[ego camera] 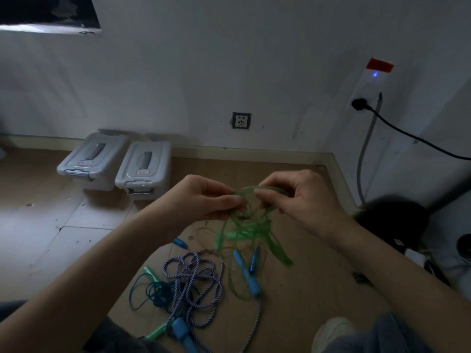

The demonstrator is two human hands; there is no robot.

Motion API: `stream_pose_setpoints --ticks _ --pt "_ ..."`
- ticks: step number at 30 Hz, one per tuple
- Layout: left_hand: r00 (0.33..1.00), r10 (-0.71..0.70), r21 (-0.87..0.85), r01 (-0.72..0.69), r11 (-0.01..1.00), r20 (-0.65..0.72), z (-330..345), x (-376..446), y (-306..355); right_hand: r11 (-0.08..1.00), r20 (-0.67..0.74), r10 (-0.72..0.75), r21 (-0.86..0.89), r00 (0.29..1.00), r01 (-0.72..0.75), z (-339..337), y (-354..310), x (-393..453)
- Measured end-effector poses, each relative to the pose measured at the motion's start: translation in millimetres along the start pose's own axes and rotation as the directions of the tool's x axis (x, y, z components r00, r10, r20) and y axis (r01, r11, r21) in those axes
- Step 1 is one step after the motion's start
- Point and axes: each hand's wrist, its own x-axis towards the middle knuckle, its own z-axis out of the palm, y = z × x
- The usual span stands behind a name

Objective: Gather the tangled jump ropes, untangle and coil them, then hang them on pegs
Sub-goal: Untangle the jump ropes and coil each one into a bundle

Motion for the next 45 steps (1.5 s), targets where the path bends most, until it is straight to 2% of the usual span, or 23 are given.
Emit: stream_pose_setpoints --ticks 2,4,6,8,12,16,19,21,23,25,27,28,30,32,33,34,36,37,38,40,42,44,45 --pt "0.994 0.046 0.234 -0.022 0.972 -0.098 -5.1 4.7 -8.1 0.977 -0.075 0.129 0.178 0.989 -0.114 -4.5 3.8 1.0" --pt "0.983 0.091 0.435 -0.013 0.900 -0.159 -10.3 9.4 -16.5 0.940 -0.037 0.241 0.260 0.970 -0.223 -8.4 6.3 0.4" --pt "0.981 0.055 0.426 0.031 0.904 -0.188 -15.6 12.4 -24.3 0.866 0.182 0.310 0.352 0.933 -0.356 -10.0 8.0 -2.2" --pt "0.978 -0.006 0.370 0.084 0.925 -0.207 -19.4 13.2 -28.5 0.750 0.344 0.303 0.489 0.889 -0.445 -12.7 6.9 -4.6" --pt "0.981 0.083 0.549 0.030 0.835 -0.178 -21.7 16.9 -34.3 0.647 0.320 0.294 0.627 0.901 -0.434 -14.8 6.7 -3.8" --pt "0.997 0.025 0.336 0.001 0.942 -0.073 -23.9 12.0 -24.5 0.552 0.161 0.421 0.736 0.893 -0.393 -22.7 17.1 0.5" --pt "0.970 -0.034 0.038 0.045 0.998 -0.242 -35.6 5.5 -20.6 0.561 0.052 0.495 0.743 0.867 -0.365 -33.6 21.9 -0.2" --pt "0.962 -0.077 -0.163 0.034 0.986 -0.263 -32.8 5.0 -20.1 0.605 0.145 0.439 0.682 0.887 -0.411 -31.7 19.3 -3.2" --pt "0.986 -0.073 -0.264 0.031 0.964 -0.152 -15.6 8.2 -19.3 0.611 0.364 0.306 0.634 0.880 -0.475 -19.5 12.0 -7.4" --pt "0.998 -0.064 -0.319 0.066 0.945 0.017 6.8 11.3 -21.5 0.679 0.472 0.205 0.562 0.857 -0.472 -6.2 7.7 -9.4" --pt "0.984 -0.082 -0.291 0.126 0.948 0.157 23.5 12.6 -29.3 0.724 0.396 0.204 0.554 0.895 -0.410 -0.8 7.6 -7.2" --pt "0.981 -0.102 -0.208 0.136 0.969 0.164 27.8 12.3 -34.8 0.689 0.322 0.233 0.612 0.918 -0.389 -2.5 8.4 -5.2" --pt "0.991 -0.124 0.042 0.121 0.992 0.050 27.0 11.6 -43.6 0.510 0.170 0.300 0.803 0.939 -0.308 -14.5 13.4 -2.3" --pt "0.991 -0.102 0.135 0.113 0.984 -0.089 19.0 13.0 -48.2 0.344 0.105 0.355 0.909 0.929 -0.234 -28.0 20.3 -1.3" --pt "0.985 -0.113 0.090 0.125 0.988 -0.131 13.6 13.1 -48.0 0.347 0.129 0.371 0.899 0.920 -0.266 -31.6 22.5 -2.0" --pt "0.982 -0.122 0.010 0.125 0.992 -0.143 8.3 13.1 -46.6 0.436 0.191 0.382 0.826 0.904 -0.358 -33.6 23.5 -3.5" --pt "0.989 -0.093 -0.179 0.073 0.981 -0.111 1.9 12.8 -39.6 0.720 0.370 0.419 0.421 0.829 -0.552 -32.7 23.5 -8.7" --pt "0.994 -0.064 -0.243 0.041 0.969 -0.086 0.6 12.9 -35.9 0.798 0.452 0.439 0.201 0.776 -0.569 -29.4 21.4 -11.4" --pt "0.998 -0.028 -0.254 0.011 0.967 -0.065 1.2 12.6 -32.5 0.833 0.519 0.437 0.076 0.735 -0.549 -25.1 18.3 -13.8" --pt "0.999 0.045 -0.161 -0.048 0.986 -0.020 6.1 10.0 -27.5 0.875 0.574 0.358 0.067 0.736 -0.479 -16.3 10.4 -16.3" --pt "0.996 0.088 -0.031 -0.087 0.996 0.019 9.4 7.1 -26.6 0.900 0.524 0.270 0.162 0.808 -0.405 -11.4 4.4 -15.3" --pt "0.995 0.100 0.218 -0.098 0.971 -0.001 7.2 6.9 -31.0 0.897 0.319 0.274 0.254 0.907 -0.361 -11.9 4.2 -11.4" --pt "0.994 0.098 0.384 -0.071 0.921 -0.051 2.9 8.6 -34.8 0.891 0.191 0.311 0.282 0.931 -0.355 -13.6 6.1 -8.8"
